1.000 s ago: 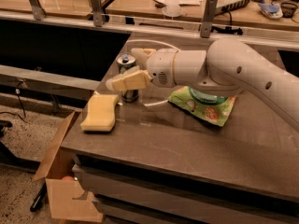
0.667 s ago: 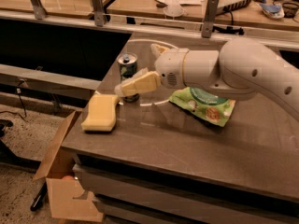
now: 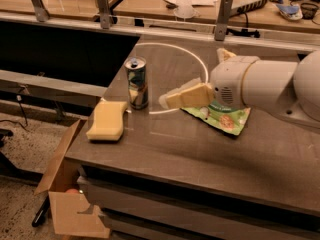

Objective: Move redbull can near sponge

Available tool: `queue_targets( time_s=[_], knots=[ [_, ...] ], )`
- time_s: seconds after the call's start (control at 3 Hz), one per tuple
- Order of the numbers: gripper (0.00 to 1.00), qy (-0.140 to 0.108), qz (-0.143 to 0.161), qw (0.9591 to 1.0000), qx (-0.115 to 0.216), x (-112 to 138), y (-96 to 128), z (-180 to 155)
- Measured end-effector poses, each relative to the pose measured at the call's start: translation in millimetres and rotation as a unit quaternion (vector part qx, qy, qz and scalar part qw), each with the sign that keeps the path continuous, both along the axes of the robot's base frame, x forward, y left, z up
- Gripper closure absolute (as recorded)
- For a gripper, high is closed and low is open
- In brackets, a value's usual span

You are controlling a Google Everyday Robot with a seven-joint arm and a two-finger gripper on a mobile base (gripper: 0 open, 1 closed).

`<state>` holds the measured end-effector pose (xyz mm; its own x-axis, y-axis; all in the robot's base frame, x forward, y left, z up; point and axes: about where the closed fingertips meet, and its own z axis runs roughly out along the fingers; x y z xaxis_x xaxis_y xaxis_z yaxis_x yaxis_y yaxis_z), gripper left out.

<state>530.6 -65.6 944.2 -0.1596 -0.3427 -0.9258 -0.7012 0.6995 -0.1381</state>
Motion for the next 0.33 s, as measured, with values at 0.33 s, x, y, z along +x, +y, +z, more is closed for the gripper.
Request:
queue_targets(
  time_s=[0.33],
  knots=[
    [0.0,-0.003,0.011,0.9999,0.001,0.8,6.7,1.5]
  ],
)
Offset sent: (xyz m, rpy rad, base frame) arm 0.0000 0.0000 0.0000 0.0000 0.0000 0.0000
